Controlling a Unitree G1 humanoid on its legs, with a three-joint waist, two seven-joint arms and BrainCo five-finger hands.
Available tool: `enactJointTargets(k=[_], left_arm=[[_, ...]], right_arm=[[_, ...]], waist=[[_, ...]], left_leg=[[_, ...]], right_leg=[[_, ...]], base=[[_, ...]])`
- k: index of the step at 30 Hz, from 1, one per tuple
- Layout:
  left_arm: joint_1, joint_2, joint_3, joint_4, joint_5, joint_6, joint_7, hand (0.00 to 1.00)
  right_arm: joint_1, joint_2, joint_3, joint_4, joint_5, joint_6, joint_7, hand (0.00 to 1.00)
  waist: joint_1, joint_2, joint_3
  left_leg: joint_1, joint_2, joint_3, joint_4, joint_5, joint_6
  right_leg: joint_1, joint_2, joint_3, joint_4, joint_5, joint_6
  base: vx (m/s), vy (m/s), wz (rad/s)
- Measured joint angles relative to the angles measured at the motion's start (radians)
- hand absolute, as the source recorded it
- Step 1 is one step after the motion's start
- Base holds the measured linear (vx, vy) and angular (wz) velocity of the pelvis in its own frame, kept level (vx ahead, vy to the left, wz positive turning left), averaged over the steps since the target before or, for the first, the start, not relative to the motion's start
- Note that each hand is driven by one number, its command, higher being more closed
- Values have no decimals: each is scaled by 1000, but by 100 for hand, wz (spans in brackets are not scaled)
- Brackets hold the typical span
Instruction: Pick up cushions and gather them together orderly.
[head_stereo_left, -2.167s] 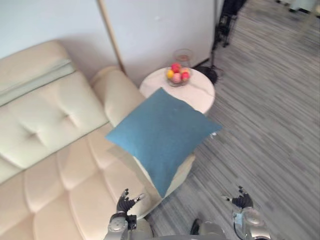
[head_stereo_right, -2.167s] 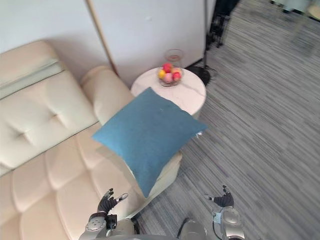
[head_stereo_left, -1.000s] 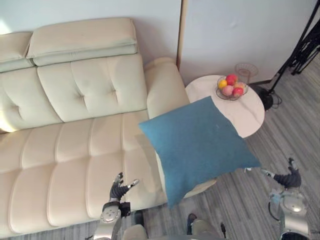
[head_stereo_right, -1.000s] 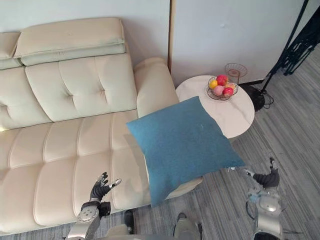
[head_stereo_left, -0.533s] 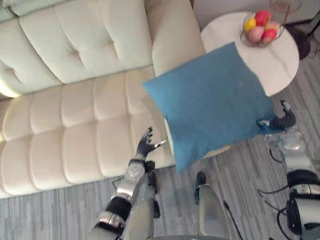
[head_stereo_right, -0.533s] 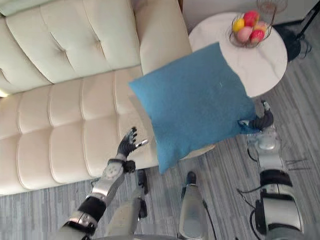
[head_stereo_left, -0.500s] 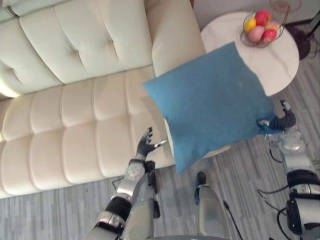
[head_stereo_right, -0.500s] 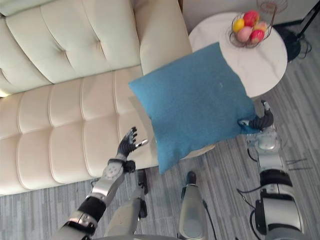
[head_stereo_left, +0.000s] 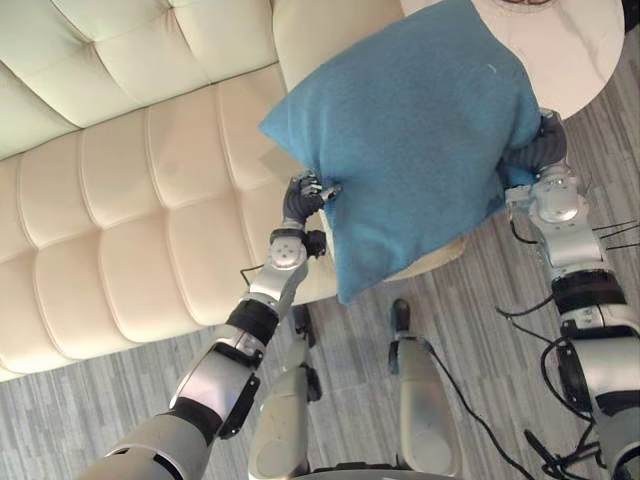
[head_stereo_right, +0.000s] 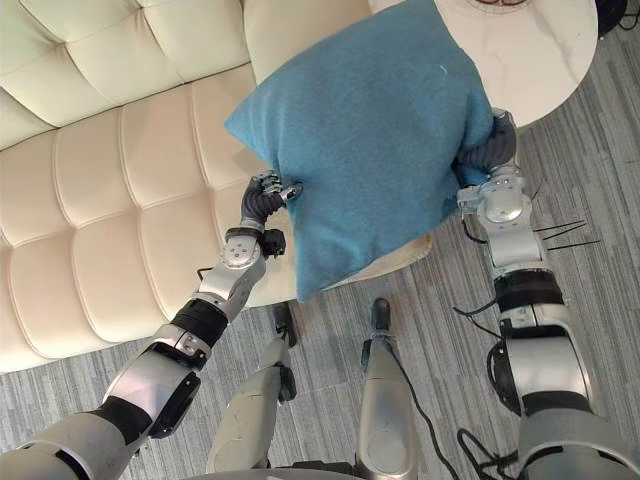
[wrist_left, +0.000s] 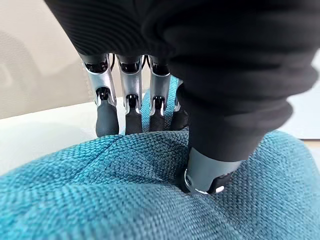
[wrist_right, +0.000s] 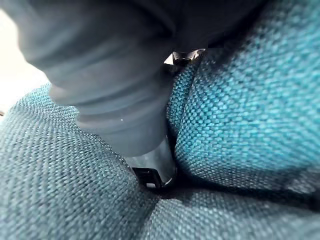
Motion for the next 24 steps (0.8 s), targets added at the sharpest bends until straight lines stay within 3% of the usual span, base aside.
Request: enactJointTargets(k=[3, 7, 10, 13, 15, 17, 20, 24], left_arm=[[134, 7, -17, -172, 0, -4, 22, 100], [337, 42, -19, -314, 1, -5, 22, 100], [468, 43, -20, -398, 3, -5, 21, 100], [665, 43, -14, -521, 3, -5, 21, 100], [780, 43, -4, -606, 3, -5, 18, 100], [856, 42, 20, -667, 4, -13, 18, 100], [934, 38, 23, -741, 10, -29, 17, 100], [959, 31, 24, -770, 10, -39, 17, 100]], right_arm=[[285, 87, -62, -317, 22, -6, -11, 100], [497, 207, -58, -438, 26, -11, -10, 100], [592, 272, -54, -507, 27, -11, -7, 100], [690, 305, -11, -564, 26, -15, 3, 100], [746, 326, 6, -588, 26, -26, 14, 100], [765, 346, 25, -591, 26, -47, 32, 100], [800, 375, 30, -594, 30, -71, 34, 100], [810, 390, 32, -594, 32, -75, 33, 100]], waist=[[11, 0, -2], [15, 1, -31], [19, 1, -37], [25, -2, -120], [50, -3, -162], [56, -5, -201], [79, -7, -253], [82, -7, -283]], left_leg=[[57, 4, -6, 0, -12, -15], [114, 1, -11, 0, -29, -15], [150, 0, -25, 0, -41, -7], [166, -10, -45, 0, -44, -4], [205, -14, -54, 0, -52, -4], [220, -14, -70, -1, -55, -4], [238, -12, -96, -5, -62, -1], [220, -11, -127, 13, -62, 0]], right_leg=[[71, 1, -18, -14, -10, 4], [153, 10, -34, -46, -17, 7], [214, 9, -53, -67, -18, 8], [245, -3, -72, -67, -32, 17], [290, -7, -80, -68, -45, 18], [317, -9, -95, -68, -55, 21], [364, -10, -133, -70, -74, 26], [403, -22, -209, -52, -94, 21]], base=[[90, -42, 6], [73, -22, 9], [20, 7, 18], [43, 1, 24], [52, -17, 18], [9, -26, 25], [-24, -27, 35], [-26, -20, 62]])
